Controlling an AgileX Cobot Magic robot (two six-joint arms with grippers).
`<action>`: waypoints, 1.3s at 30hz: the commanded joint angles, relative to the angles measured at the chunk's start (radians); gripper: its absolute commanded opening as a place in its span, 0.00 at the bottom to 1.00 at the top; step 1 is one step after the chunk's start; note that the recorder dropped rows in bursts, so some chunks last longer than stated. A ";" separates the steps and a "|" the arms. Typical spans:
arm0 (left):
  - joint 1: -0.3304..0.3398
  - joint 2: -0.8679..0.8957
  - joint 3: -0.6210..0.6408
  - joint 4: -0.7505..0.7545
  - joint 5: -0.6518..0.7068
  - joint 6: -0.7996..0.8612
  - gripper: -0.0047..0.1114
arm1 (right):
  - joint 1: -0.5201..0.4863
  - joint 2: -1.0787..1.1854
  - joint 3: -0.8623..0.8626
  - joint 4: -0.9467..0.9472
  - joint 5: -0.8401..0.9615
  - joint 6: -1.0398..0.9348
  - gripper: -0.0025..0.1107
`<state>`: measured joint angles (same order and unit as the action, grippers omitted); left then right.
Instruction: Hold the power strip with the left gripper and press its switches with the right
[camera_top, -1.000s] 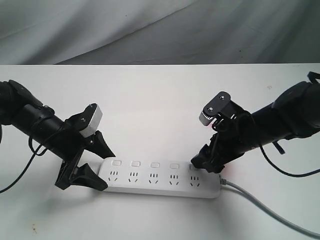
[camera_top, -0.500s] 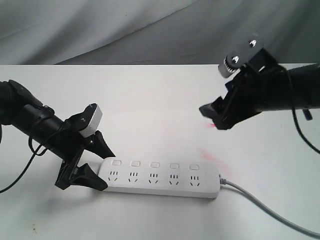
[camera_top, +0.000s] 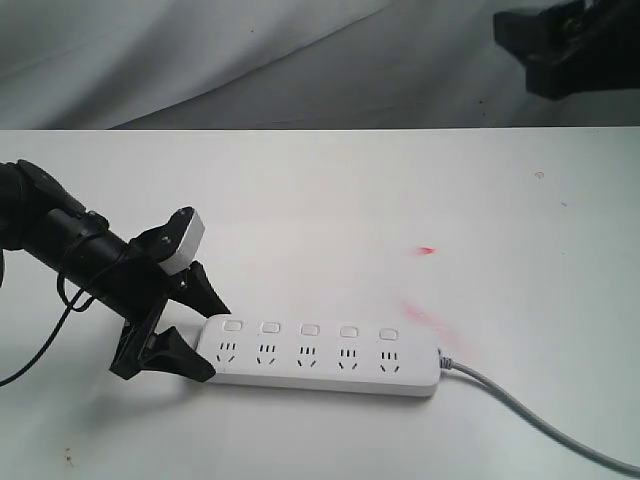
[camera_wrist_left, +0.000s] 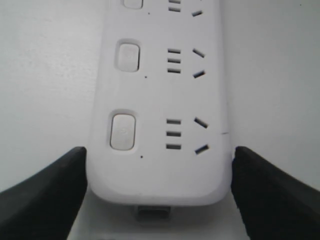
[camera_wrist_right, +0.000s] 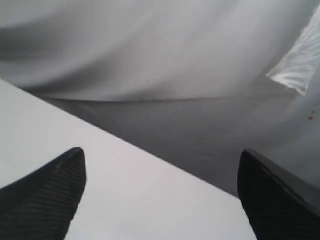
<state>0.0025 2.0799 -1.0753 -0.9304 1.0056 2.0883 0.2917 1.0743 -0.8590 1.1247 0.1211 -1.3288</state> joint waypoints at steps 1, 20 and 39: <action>-0.003 0.004 -0.001 -0.002 -0.003 0.005 0.45 | -0.002 -0.119 0.001 0.003 -0.002 0.040 0.68; -0.003 0.004 -0.001 -0.002 -0.003 0.005 0.45 | -0.002 -0.526 0.001 0.003 0.006 0.193 0.05; -0.003 0.004 -0.001 -0.002 -0.003 0.005 0.45 | -0.002 -0.684 0.001 0.003 0.085 0.210 0.02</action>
<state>0.0025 2.0799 -1.0753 -0.9304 1.0056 2.0883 0.2917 0.3951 -0.8590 1.1267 0.2003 -1.1222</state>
